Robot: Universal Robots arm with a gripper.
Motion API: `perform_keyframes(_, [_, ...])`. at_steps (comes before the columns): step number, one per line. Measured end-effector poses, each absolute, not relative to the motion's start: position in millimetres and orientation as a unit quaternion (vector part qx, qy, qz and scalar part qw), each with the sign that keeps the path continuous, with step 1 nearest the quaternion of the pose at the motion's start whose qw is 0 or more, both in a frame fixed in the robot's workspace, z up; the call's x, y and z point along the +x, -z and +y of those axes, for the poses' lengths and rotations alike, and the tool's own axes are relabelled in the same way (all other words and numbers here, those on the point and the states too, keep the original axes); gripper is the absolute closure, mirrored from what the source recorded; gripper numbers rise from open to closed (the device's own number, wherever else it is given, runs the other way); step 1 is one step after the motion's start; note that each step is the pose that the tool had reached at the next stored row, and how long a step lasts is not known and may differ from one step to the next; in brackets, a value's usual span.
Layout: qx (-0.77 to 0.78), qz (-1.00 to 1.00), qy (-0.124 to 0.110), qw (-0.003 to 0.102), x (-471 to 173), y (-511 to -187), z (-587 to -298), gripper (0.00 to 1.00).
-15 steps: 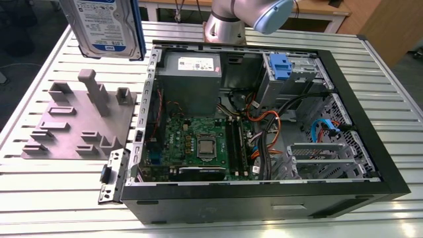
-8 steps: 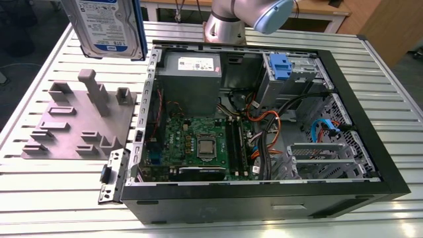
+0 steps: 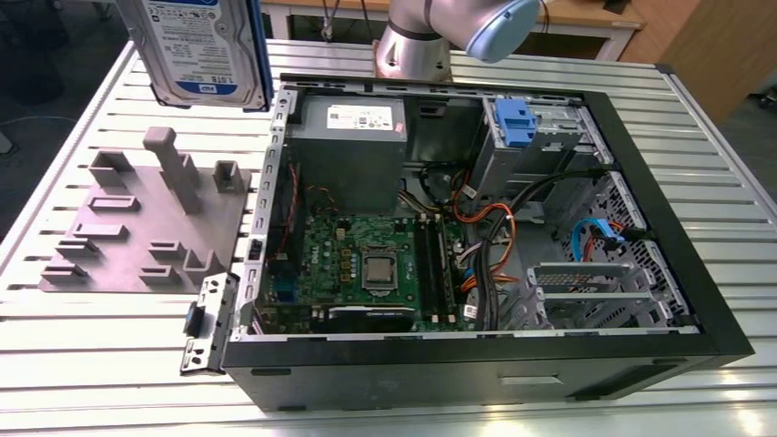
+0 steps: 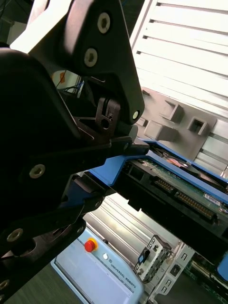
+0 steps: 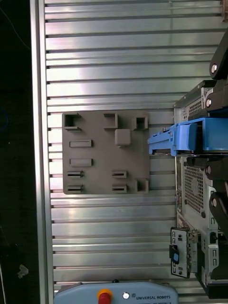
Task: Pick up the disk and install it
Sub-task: 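Pick up the disk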
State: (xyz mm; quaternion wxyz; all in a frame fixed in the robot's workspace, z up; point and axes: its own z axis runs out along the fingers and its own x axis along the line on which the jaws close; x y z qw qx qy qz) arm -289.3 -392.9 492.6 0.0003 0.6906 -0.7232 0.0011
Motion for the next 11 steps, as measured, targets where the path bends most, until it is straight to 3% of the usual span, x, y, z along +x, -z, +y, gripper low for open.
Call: perform_keyframes(11, [0.691, -0.723, -0.001, 0.000, -285.5, -492.7, -392.9, 0.63])
